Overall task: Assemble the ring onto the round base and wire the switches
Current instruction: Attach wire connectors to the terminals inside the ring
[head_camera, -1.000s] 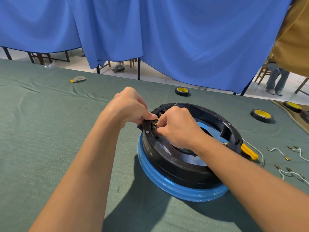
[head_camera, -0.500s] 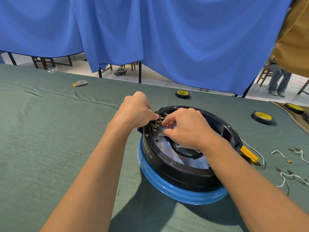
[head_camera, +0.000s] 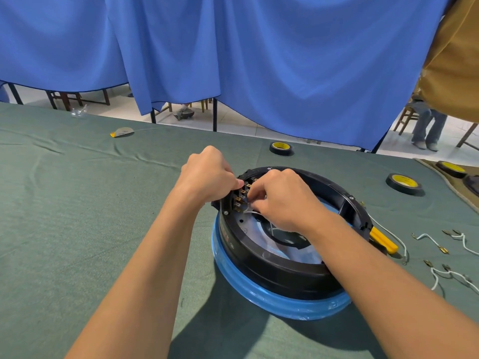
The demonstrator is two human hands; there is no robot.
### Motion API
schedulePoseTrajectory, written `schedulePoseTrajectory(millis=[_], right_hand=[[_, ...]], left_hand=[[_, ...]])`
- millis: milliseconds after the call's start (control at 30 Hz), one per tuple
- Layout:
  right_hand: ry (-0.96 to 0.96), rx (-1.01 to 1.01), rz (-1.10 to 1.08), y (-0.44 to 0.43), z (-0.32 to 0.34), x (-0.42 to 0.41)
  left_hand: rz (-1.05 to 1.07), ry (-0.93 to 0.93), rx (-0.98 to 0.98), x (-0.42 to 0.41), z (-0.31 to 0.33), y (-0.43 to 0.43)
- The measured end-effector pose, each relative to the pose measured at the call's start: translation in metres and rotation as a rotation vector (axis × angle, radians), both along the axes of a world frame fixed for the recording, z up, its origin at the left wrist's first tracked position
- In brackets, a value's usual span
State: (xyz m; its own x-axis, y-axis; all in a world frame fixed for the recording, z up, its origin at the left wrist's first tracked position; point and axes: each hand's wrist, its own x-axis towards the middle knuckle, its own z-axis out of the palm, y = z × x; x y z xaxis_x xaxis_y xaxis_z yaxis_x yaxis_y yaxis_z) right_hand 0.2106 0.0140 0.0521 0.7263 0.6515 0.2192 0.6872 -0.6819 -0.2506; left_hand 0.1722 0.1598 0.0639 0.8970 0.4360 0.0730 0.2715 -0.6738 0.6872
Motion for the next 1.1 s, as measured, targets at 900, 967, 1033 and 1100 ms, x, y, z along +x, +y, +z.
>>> schedulePoseTrajectory(millis=[900,967,1033,1100], right_hand=[[0.048,-0.043,-0.221,-0.005,-0.006,0.011],[0.011,-0.063,-0.204,-0.007,-0.002,0.008],[-0.069,-0.079,-0.175,-0.015,0.004,0.003],[-0.156,-0.050,-0.137,-0.032,0.010,-0.003]], left_hand=[[-0.034,-0.133,0.149,0.017,-0.019,-0.024],[-0.054,-0.081,0.228,0.018,-0.018,-0.029],[-0.081,-0.009,0.339,0.018,-0.015,-0.034],[-0.142,0.046,0.468,0.017,-0.014,-0.042]])
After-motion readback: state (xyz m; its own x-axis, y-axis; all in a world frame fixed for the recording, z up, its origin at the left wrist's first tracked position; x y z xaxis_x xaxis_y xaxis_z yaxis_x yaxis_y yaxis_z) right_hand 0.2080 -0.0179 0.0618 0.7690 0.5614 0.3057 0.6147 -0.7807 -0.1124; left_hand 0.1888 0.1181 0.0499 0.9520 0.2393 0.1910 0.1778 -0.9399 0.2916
